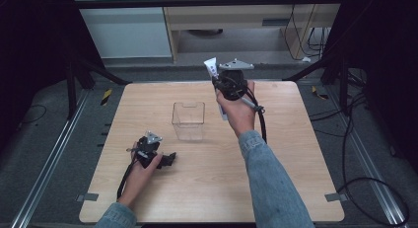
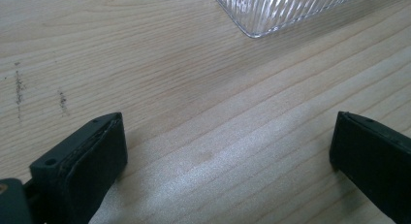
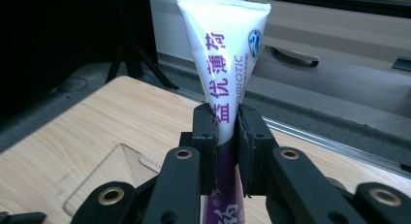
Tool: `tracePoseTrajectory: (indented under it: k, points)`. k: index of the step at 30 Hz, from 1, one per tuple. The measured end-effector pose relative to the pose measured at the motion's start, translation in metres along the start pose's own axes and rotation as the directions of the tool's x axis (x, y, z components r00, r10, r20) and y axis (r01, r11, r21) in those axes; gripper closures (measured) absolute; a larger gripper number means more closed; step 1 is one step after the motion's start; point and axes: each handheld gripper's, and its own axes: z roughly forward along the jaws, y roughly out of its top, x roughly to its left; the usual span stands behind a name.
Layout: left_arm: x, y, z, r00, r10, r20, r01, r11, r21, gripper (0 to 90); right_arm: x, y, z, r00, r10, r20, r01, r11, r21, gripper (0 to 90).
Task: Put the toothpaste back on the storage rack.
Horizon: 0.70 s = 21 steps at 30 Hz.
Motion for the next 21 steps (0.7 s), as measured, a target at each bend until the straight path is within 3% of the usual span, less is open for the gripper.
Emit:
tracePoseTrajectory:
  k: [9,21]
  points:
    - [0.0,0.0,0.0,1.0,0.0,0.0,0.0,1.0,0.001,0.0,-0.004,0.017,0.01,0.9996,-0.018,0.023,0.018,1.0,-0.009,79.3]
    - [0.0,0.0,0.0,1.0,0.0,0.0,0.0,1.0,0.001,0.0,0.009,0.033,0.022,0.9995,-0.031,0.006,0.031,0.999,-0.039,79.3]
